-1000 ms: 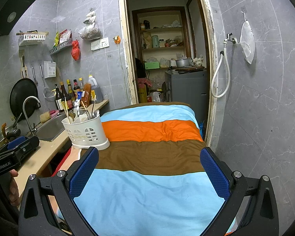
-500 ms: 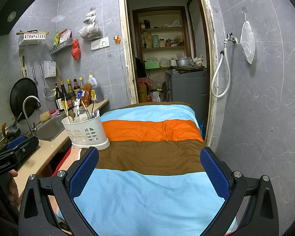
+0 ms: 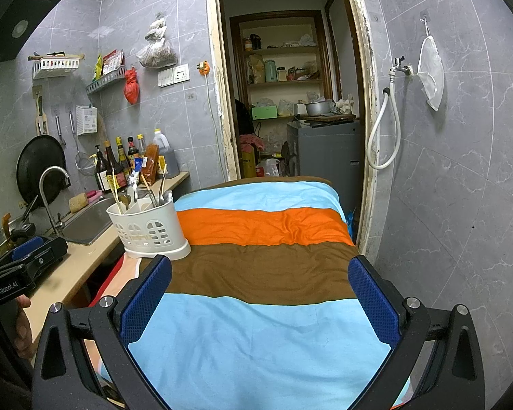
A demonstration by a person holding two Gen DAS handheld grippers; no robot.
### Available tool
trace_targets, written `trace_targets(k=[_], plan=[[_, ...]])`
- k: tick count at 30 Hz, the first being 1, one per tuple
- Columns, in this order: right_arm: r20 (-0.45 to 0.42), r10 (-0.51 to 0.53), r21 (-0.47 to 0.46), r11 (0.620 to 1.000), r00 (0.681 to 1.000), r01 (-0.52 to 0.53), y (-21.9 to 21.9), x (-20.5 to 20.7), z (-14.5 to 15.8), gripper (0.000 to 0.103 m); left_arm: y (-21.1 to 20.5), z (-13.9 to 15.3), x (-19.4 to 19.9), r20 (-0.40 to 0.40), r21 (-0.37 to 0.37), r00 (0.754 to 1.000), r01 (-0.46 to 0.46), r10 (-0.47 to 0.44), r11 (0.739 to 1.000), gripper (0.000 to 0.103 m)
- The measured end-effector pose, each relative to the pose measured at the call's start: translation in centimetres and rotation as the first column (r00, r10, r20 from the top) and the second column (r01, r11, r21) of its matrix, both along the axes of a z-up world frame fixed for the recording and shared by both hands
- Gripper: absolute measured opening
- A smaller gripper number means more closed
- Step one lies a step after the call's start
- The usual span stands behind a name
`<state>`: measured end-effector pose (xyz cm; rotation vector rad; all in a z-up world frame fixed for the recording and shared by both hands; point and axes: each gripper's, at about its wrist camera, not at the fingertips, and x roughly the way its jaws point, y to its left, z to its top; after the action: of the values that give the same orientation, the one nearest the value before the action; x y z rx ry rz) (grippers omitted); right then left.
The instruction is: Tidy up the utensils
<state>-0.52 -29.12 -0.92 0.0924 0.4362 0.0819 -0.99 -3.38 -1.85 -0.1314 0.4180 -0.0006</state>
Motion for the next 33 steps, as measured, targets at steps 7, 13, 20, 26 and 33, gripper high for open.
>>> trace_targets(k=[7, 13, 20, 26, 33], plan=[[-0.001, -0.001, 0.000, 1.000, 1.000, 0.001, 0.04, -0.08, 0.01, 0.101, 0.11, -0.06, -0.06, -0.002, -0.001, 1.000, 0.000, 0.000, 1.000, 0.101], [-0.001, 0.000, -0.001, 1.000, 1.000, 0.000, -0.01, 0.03, 0.07, 0.101, 0.09, -0.08, -0.16, -0.003, 0.000, 1.000, -0.001, 0.001, 1.000, 0.101], [-0.002, 0.000, -0.001, 1.000, 1.000, 0.000, 0.00, 0.02, 0.11, 0.101, 0.12, -0.02, -0.07, -0.002, -0.001, 1.000, 0.000, 0.000, 1.000, 0.101], [-0.001, 0.000, -0.001, 1.000, 1.000, 0.000, 0.01, -0.02, 0.14, 0.101, 0.16, 0.00, -0.06, -0.001, -0.001, 1.000, -0.001, 0.001, 1.000, 0.101], [-0.002, 0.000, -0.001, 1.000, 1.000, 0.000, 0.02, 0.04, 0.21, 0.101, 0.18, 0.02, -0.06, -0.002, -0.002, 1.000, 0.000, 0.000, 1.000, 0.101]])
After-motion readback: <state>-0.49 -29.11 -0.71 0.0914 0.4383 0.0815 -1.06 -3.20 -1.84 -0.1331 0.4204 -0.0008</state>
